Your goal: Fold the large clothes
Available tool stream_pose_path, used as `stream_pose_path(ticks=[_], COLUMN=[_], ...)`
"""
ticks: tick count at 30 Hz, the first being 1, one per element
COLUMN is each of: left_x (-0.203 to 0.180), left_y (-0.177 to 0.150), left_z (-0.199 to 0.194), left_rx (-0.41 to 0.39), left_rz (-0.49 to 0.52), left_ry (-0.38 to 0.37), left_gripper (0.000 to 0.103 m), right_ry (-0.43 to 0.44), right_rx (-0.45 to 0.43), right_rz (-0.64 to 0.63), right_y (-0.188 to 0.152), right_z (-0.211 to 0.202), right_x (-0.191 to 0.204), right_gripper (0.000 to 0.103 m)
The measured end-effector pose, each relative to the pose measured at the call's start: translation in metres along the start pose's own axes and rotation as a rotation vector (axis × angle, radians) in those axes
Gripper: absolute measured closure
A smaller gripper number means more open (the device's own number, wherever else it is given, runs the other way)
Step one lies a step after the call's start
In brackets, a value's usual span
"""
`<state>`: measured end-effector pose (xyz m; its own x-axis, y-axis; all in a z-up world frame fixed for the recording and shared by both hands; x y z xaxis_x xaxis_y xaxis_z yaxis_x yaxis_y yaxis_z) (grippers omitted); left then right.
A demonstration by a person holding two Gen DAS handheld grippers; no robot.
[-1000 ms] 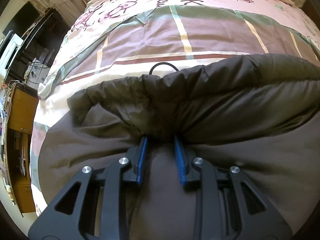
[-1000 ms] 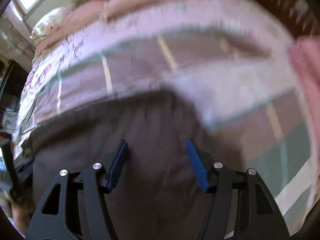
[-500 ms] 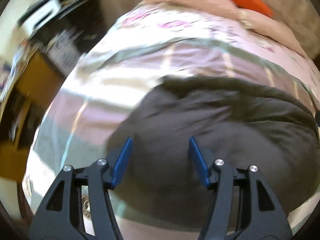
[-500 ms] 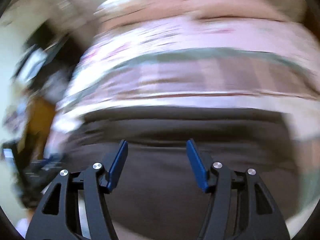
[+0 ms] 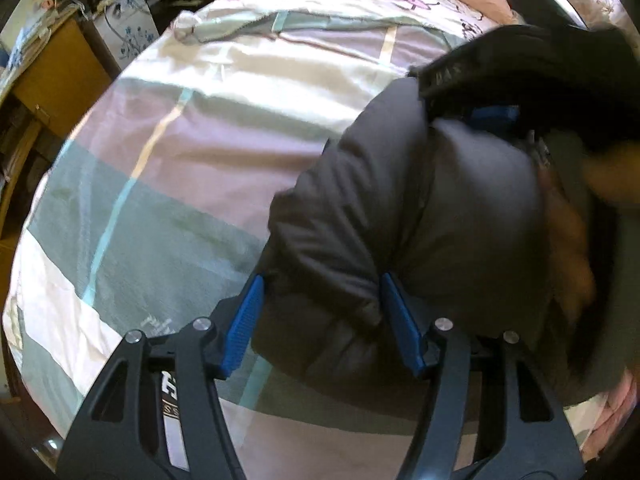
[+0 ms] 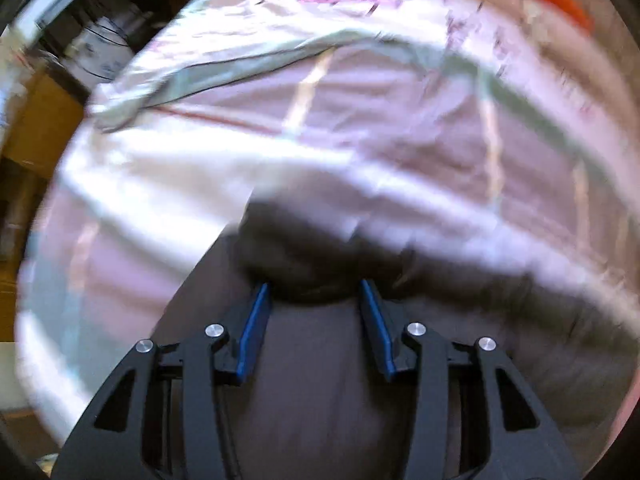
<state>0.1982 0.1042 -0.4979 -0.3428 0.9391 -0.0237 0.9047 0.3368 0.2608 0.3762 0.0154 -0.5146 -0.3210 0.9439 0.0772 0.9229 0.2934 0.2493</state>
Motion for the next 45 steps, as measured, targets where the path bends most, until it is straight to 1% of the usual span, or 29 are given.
stream_pose_path(ticks=[1,2,3,5,6,7,9,11,12,13,15,16,17,18,21,24,25,27,30,32,33,35,36,37,39,41,42,44,45], left_x=[0.002,0.004,0.007,0.01,0.012,0.013,0.012,0.011,0.011,0.011,0.01,0.008,0.001,-0.006,-0.037,-0.079,-0.088,-0.112,-0.139,-0.152,-0.161,-0.174,-0.184,-0.191,-0.209,-0.225,-0.235,-0.249,-0.256], left_y=[-0.002,-0.003,-0.004,-0.005,-0.006,-0.007,-0.007,-0.006,-0.005,-0.003,0.004,0.007,0.011,0.015,0.019,0.015,0.013,0.007,-0.001,-0.008,-0.011,-0.015,-0.016,-0.016,-0.017,-0.019,-0.02,-0.023,-0.026], left_z=[0.001,0.002,0.002,0.001,0.001,0.001,0.002,0.001,-0.001,-0.005,-0.019,-0.025,-0.037,-0.046,-0.063,-0.072,-0.072,-0.075,-0.076,-0.076,-0.078,-0.081,-0.085,-0.087,-0.088,-0.084,-0.08,-0.07,-0.06], left_rx=[0.008,0.015,0.022,0.029,0.027,0.025,0.02,0.022,0.018,0.008,-0.031,-0.053,-0.098,-0.128,-0.18,-0.21,-0.213,-0.222,-0.222,-0.22,-0.221,-0.226,-0.234,-0.242,-0.247,-0.245,-0.244,-0.23,-0.211], left_rz=[-0.008,-0.016,-0.026,-0.038,-0.034,-0.026,-0.006,0.0,-0.003,-0.004,0.006,0.019,0.055,0.086,0.16,0.245,0.263,0.301,0.336,0.352,0.364,0.382,0.392,0.4,0.418,0.435,0.448,0.467,0.479], left_ry=[-0.013,-0.023,-0.038,-0.056,-0.055,-0.051,-0.04,-0.038,-0.038,-0.035,-0.013,-0.001,0.027,0.043,0.048,0.048,0.049,0.047,0.043,0.042,0.042,0.039,0.036,0.034,0.026,0.021,0.022,0.025,0.026], left_gripper=[0.039,0.038,0.037,0.034,0.033,0.031,0.029,0.03,0.03,0.031,0.032,0.032,0.032,0.032,0.032,0.032,0.032,0.032,0.032,0.032,0.032,0.032,0.032,0.032,0.032,0.032,0.032,0.032,0.032], right_ry=[-0.042,-0.037,0.013,0.093,0.125,0.158,0.165,0.183,0.186,0.172,0.13,0.069,0.036,-0.008,-0.059,-0.062,-0.06,-0.067,-0.062,-0.079,-0.077,-0.015,0.025,0.039,0.004,-0.039,-0.04,-0.046,-0.047], right_rx=[-0.014,-0.031,-0.091,-0.203,-0.224,-0.219,-0.199,-0.165,-0.165,-0.184,-0.242,-0.274,-0.292,-0.313,-0.286,-0.227,-0.19,-0.15,-0.128,-0.109,-0.099,-0.104,-0.138,-0.187,-0.233,-0.252,-0.251,-0.215,-0.202], right_rz=[0.005,0.028,0.083,0.139,0.141,0.129,0.125,0.159,0.18,0.211,0.233,0.241,0.248,0.267,0.299,0.36,0.366,0.337,0.323,0.275,0.261,0.287,0.317,0.35,0.385,0.448,0.466,0.479,0.477], right_y=[0.012,0.02,0.032,0.042,0.042,0.037,0.023,-0.001,-0.009,-0.025,-0.044,-0.058,-0.067,-0.08,-0.108,-0.138,-0.146,-0.152,-0.153,-0.15,-0.149,-0.149,-0.149,-0.153,-0.167,-0.191,-0.199,-0.218,-0.223], right_z=[0.004,0.003,-0.009,-0.04,-0.054,-0.065,-0.079,-0.094,-0.099,-0.112,-0.133,-0.147,-0.154,-0.162,-0.16,-0.14,-0.127,-0.106,-0.086,-0.073,-0.072,-0.083,-0.097,-0.115,-0.137,-0.149,-0.148,-0.137,-0.131], right_x=[-0.009,-0.015,-0.023,-0.03,-0.029,-0.028,-0.031,-0.043,-0.048,-0.063,-0.082,-0.103,-0.113,-0.133,-0.167,-0.195,-0.202,-0.207,-0.212,-0.211,-0.212,-0.216,-0.22,-0.229,-0.252,-0.283,-0.29,-0.306,-0.309], right_gripper=[0.056,0.056,0.056,0.056,0.056,0.056,0.056,0.056,0.056,0.056,0.056,0.056,0.056,0.056,0.056,0.056,0.056,0.056,0.052,0.05,0.05,0.05,0.05,0.05,0.05,0.05,0.05,0.05,0.05])
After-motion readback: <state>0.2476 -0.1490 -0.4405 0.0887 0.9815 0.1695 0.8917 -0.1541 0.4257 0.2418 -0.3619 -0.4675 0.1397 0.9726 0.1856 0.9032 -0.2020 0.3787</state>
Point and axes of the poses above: each gripper's, at about its wrist camera, not at the fingertips, and z roughly the way its jaws point, x to its left, y to its top, the point moved 10 cm from there along z, roughly the way its jaws point, and after that the axes turned 4 degrees about y, right-handed, at the moved point
